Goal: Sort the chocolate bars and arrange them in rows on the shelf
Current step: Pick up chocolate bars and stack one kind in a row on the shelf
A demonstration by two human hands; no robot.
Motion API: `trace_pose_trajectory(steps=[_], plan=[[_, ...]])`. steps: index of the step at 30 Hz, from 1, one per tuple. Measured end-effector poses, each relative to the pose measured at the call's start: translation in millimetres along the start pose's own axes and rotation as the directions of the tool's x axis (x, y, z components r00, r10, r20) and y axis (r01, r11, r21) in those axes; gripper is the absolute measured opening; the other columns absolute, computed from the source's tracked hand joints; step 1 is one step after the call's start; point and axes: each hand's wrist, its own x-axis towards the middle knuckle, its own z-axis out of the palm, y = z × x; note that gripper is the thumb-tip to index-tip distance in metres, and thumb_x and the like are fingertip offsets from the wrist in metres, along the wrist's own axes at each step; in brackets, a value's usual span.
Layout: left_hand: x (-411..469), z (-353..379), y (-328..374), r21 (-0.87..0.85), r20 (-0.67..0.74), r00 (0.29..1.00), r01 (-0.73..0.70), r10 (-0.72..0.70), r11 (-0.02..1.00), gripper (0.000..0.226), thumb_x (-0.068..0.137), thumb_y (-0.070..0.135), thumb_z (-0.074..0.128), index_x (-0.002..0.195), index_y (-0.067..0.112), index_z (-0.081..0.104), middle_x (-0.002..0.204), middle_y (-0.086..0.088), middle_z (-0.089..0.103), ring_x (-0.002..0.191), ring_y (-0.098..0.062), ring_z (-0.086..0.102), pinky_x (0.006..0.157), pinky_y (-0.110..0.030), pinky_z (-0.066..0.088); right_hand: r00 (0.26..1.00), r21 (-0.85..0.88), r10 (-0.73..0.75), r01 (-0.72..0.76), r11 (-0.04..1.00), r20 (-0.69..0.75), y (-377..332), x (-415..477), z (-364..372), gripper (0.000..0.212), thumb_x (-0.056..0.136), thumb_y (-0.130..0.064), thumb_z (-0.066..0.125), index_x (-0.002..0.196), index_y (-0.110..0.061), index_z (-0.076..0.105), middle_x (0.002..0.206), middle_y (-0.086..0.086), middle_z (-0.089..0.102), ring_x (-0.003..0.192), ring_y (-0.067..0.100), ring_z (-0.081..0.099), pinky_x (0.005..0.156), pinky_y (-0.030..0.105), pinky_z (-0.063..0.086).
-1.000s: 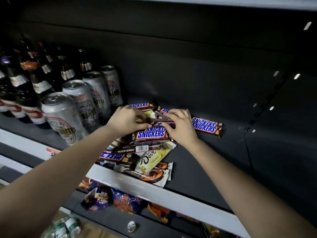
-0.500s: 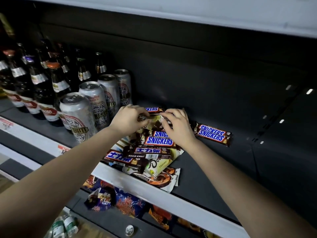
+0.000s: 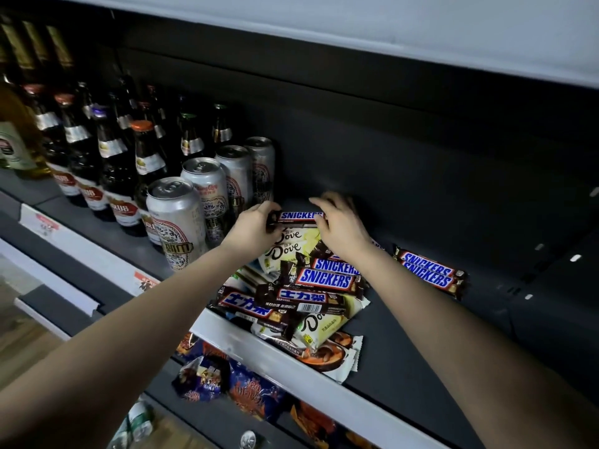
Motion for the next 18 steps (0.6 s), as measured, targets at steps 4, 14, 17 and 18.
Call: trace_pose_trajectory(steps=[4, 14, 17, 18], plan=[[0, 1, -4, -0.029, -0.003, 1.0, -0.005, 0.005, 1.0, 0.042, 0.088, 0.017, 0.059, 0.129, 0.012, 0.048, 0.127, -0.009, 0.056, 0.113, -0.021, 0.054, 0.095, -0.027, 0.044, 0.979, -0.004, 0.059, -0.059, 0.998, 0.194, 2, 8, 8, 0.048, 0.095, -0.024, 0.048, 0.141, -0.022, 0.037, 0.15, 0.003, 0.03, 0.135, 0.024, 0.029, 0.113, 0.042, 0.026], [10, 9, -13, 0.066, -0.061, 0.996, -0.055, 0.059, 0.996, 0.037, 0.091, 0.02, 0.057, 0.127, 0.014, 0.054, 0.123, -0.008, 0.059, 0.119, -0.025, 0.046, 0.101, -0.031, 0.037, 0.999, 0.008, 0.0, 0.0, 1.0, 0.036, -6, -5, 17, 0.038, 0.095, -0.013, 0.047, 0.132, -0.02, 0.052, 0.132, 0.0, 0.05, 0.125, 0.016, 0.039, 0.105, 0.031, 0.036], [10, 7, -13, 0.06, -0.075, 0.993, -0.091, 0.096, 0.994, 0.042, 0.091, 0.019, 0.058, 0.131, 0.012, 0.05, 0.125, -0.008, 0.058, 0.122, -0.023, 0.043, 0.104, -0.03, 0.033, 0.997, -0.021, -0.048, 0.047, 0.999, -0.068, -8, -12, 19, 0.035, 0.094, -0.011, 0.051, 0.128, -0.015, 0.057, 0.129, 0.005, 0.053, 0.125, 0.018, 0.041, 0.102, 0.037, 0.04], [9, 6, -12, 0.034, -0.081, 0.992, -0.099, 0.102, 0.994, 0.047, 0.09, 0.019, 0.059, 0.135, 0.012, 0.046, 0.127, -0.007, 0.057, 0.124, -0.023, 0.042, 0.105, -0.03, 0.033, 0.994, -0.013, -0.045, 0.044, 0.999, -0.099, -7, -14, 20, 0.034, 0.093, -0.009, 0.052, 0.126, -0.014, 0.058, 0.128, 0.007, 0.055, 0.124, 0.02, 0.043, 0.102, 0.038, 0.042]])
